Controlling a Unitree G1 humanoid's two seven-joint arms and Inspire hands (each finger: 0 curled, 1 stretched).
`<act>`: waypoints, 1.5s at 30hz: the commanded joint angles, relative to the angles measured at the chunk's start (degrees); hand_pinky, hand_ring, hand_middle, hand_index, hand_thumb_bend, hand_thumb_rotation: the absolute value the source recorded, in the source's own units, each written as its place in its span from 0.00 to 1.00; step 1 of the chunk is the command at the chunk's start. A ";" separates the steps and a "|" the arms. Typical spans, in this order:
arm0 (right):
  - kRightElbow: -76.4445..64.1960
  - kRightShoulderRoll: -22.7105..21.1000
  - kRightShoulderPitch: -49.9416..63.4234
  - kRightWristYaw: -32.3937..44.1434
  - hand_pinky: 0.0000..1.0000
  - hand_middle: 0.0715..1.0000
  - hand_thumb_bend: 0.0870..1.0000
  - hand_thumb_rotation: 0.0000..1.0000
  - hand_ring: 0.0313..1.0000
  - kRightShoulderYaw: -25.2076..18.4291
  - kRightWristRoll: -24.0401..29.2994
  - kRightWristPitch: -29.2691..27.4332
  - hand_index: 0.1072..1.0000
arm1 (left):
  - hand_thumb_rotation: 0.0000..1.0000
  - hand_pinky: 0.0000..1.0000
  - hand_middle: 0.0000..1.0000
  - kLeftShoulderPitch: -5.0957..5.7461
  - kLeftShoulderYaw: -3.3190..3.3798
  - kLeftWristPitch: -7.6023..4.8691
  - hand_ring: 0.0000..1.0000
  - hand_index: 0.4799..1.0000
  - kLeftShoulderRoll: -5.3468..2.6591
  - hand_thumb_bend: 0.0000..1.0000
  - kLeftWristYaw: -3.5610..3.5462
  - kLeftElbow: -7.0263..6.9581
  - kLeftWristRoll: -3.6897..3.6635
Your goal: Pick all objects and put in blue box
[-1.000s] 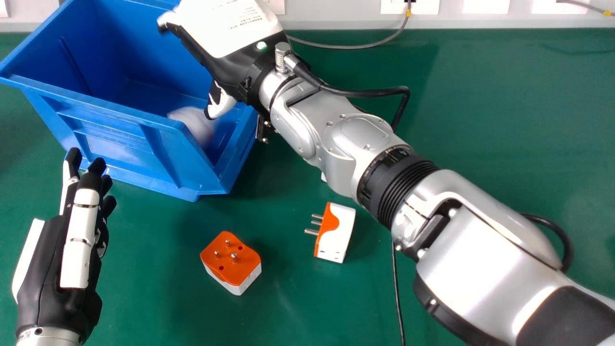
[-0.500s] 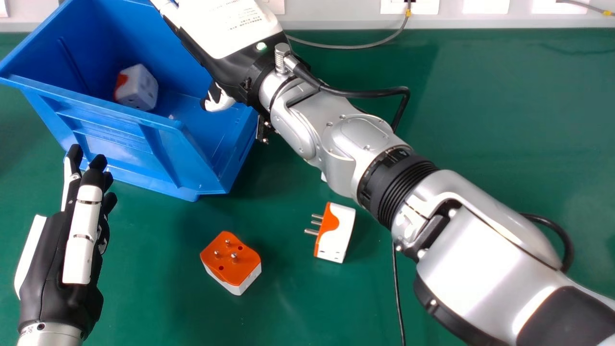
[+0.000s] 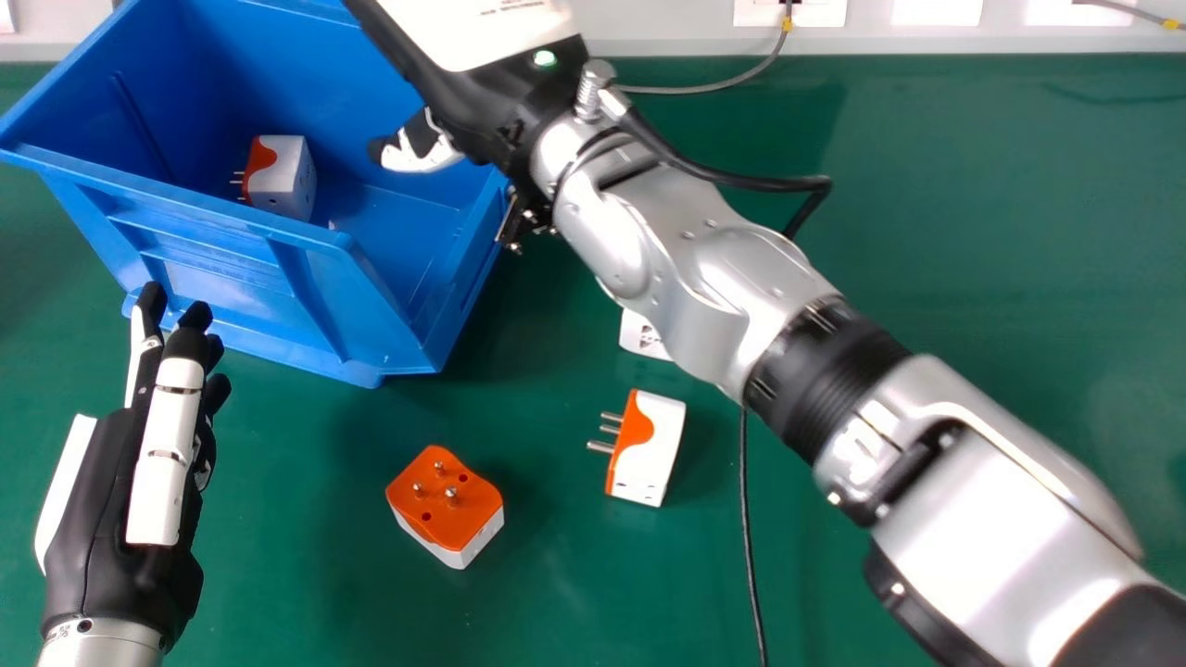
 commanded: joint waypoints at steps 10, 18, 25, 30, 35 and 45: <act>-44.71 -11.67 24.33 7.53 0.96 1.00 0.62 0.05 1.00 -7.76 -2.69 7.85 1.00 | 0.98 1.00 1.00 -0.18 0.70 -0.16 1.00 1.00 0.79 0.43 -0.15 -1.44 -0.43; -56.45 -20.85 31.98 12.73 0.92 1.00 0.69 0.13 1.00 -13.04 -7.42 8.31 1.00 | 0.99 1.00 1.00 -0.39 0.74 -0.17 1.00 1.00 0.65 0.44 -0.29 -1.21 -0.64; -57.76 -23.44 34.80 15.46 0.88 1.00 0.70 0.16 1.00 -17.19 -5.79 8.13 1.00 | 0.99 1.00 1.00 -0.30 0.70 0.51 1.00 1.00 0.68 0.44 0.01 -1.96 -0.49; -57.20 -24.24 36.63 17.59 0.87 1.00 0.70 0.16 1.00 -19.07 -4.63 8.25 1.00 | 0.99 1.00 1.00 -0.57 0.91 0.24 1.00 1.00 0.87 0.42 -0.02 -1.07 -0.33; -55.60 -25.35 38.15 18.83 0.86 1.00 0.70 0.16 1.00 -19.56 -4.03 7.56 1.00 | 0.99 1.00 1.00 -0.17 0.82 0.66 1.00 1.00 0.80 0.41 0.08 -2.12 -0.40; -49.87 -30.68 38.10 24.31 0.86 1.00 0.71 0.15 0.99 -18.59 -2.64 2.63 0.99 | 0.99 1.00 1.00 -0.45 0.88 0.41 1.00 1.00 0.88 0.42 -0.20 -1.67 -0.52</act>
